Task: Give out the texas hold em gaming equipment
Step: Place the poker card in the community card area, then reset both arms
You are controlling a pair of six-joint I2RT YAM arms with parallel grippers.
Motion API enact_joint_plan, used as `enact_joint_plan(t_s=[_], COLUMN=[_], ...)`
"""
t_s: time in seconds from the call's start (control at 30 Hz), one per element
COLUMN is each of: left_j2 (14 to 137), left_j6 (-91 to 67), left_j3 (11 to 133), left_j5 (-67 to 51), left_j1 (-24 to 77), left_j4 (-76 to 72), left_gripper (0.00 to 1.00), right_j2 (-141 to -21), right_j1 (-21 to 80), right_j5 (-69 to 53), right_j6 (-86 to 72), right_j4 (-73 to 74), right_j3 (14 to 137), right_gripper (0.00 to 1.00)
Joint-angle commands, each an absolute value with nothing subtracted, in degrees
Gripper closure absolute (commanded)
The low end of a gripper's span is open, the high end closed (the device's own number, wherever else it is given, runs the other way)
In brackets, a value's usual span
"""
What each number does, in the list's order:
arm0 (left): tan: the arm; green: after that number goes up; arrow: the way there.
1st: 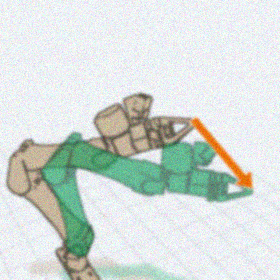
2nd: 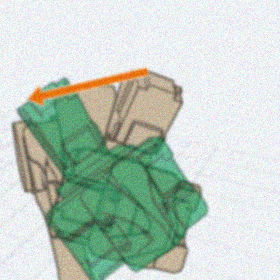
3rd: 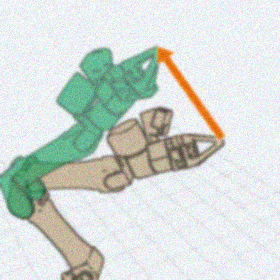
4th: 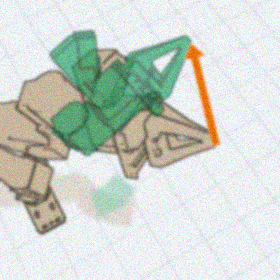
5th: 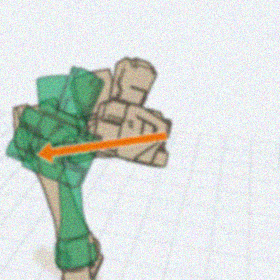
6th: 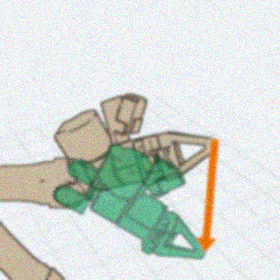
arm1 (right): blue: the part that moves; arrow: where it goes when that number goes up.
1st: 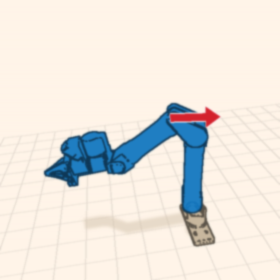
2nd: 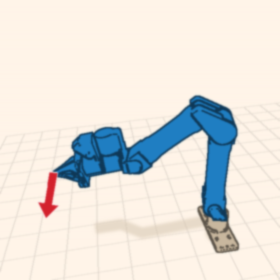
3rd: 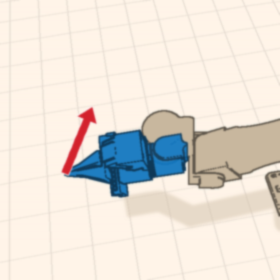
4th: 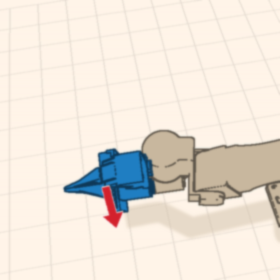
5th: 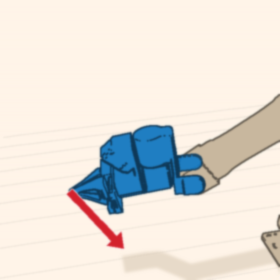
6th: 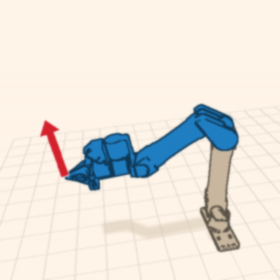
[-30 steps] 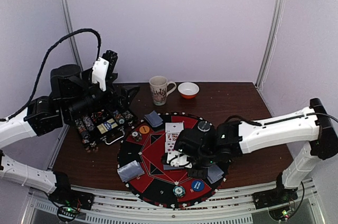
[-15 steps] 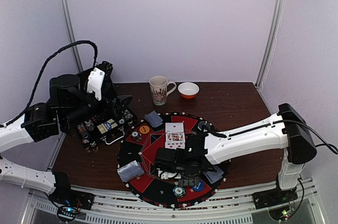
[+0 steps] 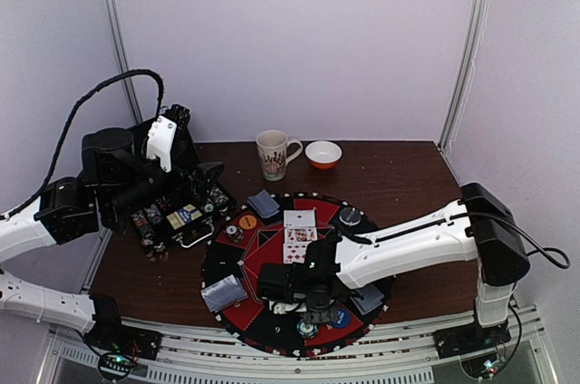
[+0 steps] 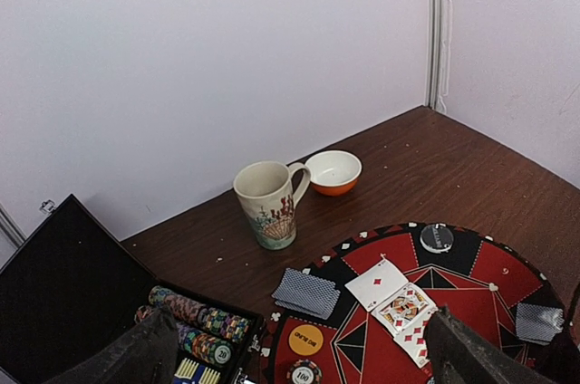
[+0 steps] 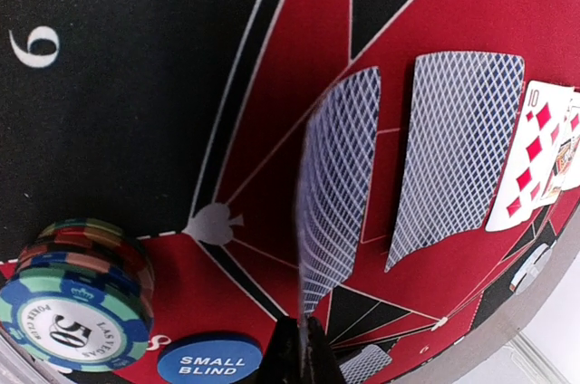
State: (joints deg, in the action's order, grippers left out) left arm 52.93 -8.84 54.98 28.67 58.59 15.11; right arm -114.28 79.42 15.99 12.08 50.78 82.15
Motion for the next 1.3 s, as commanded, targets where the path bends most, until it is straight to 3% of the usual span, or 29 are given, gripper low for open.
enact_joint_plan(t_s=[0.0, 0.13, 0.33, 0.77, 1.03, 1.13, 1.17, 1.2, 1.27], left_j2=[52.7, 52.9, 52.9, 53.6, 55.2, 57.3, 58.2, 59.2, 61.0], left_j6=[-7.9, -7.9, -7.8, -8.1, -10.7, -12.2, -12.6, -13.0, -14.1], left_j3=[54.4, 54.5, 54.4, 54.5, 54.2, 54.4, 54.6, 55.1, 55.5], left_j5=[29.6, 29.5, 29.5, 28.5, 28.2, 28.3, 28.0, 27.7, 27.8], left_j1=[58.2, 58.1, 57.9, 57.7, 57.5, 56.7, 56.2, 55.4, 53.0], left_j4=[14.1, 14.1, 14.3, 14.7, 16.3, 17.4, 17.7, 18.2, 18.9], left_gripper=[0.02, 0.02, 0.02, 0.02, 0.02, 0.02, 0.02, 0.02, 0.02], right_j2=[-115.2, -115.9, -115.0, -110.7, -103.3, -97.5, -95.2, -93.2, -88.4], right_j1=[79.7, 79.7, 79.6, 78.9, 73.1, 66.0, 63.2, 60.1, 53.6], right_j5=[18.5, 18.1, 15.2, 13.8, 10.2, 6.9, 5.8, 4.9, 3.6], right_j6=[11.4, 11.3, 11.2, 10.3, 7.1, 2.6, 1.1, -0.5, -3.3], right_j4=[52.6, 53.1, 53.2, 54.1, 50.3, 42.7, 39.4, 36.0, 28.3], right_j3=[83.1, 83.9, 84.3, 85.9, 86.8, 84.1, 82.6, 80.8, 76.4], right_gripper=[1.0, 0.97, 0.76, 0.58, 0.51, 0.4, 0.28, 0.07, 0.0])
